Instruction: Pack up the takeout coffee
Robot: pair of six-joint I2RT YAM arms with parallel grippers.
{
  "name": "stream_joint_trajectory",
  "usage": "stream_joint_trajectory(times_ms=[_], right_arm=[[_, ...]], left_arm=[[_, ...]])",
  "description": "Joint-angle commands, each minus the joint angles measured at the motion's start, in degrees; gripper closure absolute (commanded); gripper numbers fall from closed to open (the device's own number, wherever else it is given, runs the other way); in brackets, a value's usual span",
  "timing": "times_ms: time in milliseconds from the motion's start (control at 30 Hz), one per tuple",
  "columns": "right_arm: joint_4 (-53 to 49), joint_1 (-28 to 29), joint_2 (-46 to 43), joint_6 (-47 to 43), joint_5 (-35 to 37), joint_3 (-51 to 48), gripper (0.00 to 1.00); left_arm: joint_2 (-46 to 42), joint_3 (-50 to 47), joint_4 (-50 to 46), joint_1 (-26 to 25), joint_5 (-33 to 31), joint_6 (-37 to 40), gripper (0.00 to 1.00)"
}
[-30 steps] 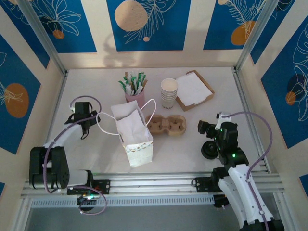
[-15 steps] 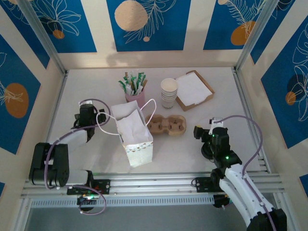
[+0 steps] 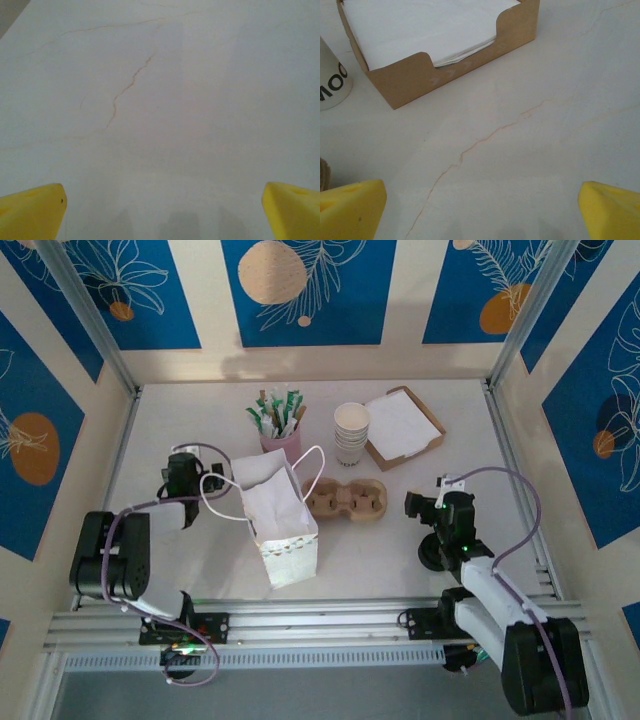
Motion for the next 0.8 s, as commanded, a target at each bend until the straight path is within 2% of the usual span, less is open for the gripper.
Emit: stream_joint_trajectory(times_ms=[0, 100, 200, 367, 533, 667, 733, 767], right_arm=[[8.59, -0.4, 5.24, -1.53, -1.76, 3.31, 0.02], [13.39, -0.31, 11.29, -1.86, -3.61, 5.16, 0.02], [16.84, -0.35, 16.33, -2.53, -4.16, 7.11, 0.02], [22.29, -1.34, 23.9, -4.14, -6.84, 10.44, 0.02], [23.44, -2.74, 29.15, -9.47, -14.36, 13.76, 0.04], [27.0, -4.26, 32.35, -8.58, -15.86, 13.43, 0.04], [27.67, -4.84, 33.83, -8.4, -16.99, 13.78, 0.04], [27.77, -5.7, 34.05, -7.62, -18.01, 13.68, 0.04]], left_arm=[[1.67, 2.52, 1.84, 0.61, 2.82, 2.18, 0.0], [2.57, 3.88, 0.22, 0.55, 4.5, 2.81, 0.0], [2.46, 2.61, 2.75, 0.55, 10.82, 4.89, 0.0], [1.19, -0.37, 7.27, 0.86, 13.0, 5.24, 0.0], [0.3, -4.41, 13.81, 1.16, 16.2, 5.87, 0.0], [0.29, -7.74, 19.68, 1.1, 16.64, 6.45, 0.0], [2.94, -11.66, 30.54, 1.07, 15.23, 5.68, 0.0], [2.36, -11.73, 28.68, 1.03, 12.95, 4.99, 0.0]])
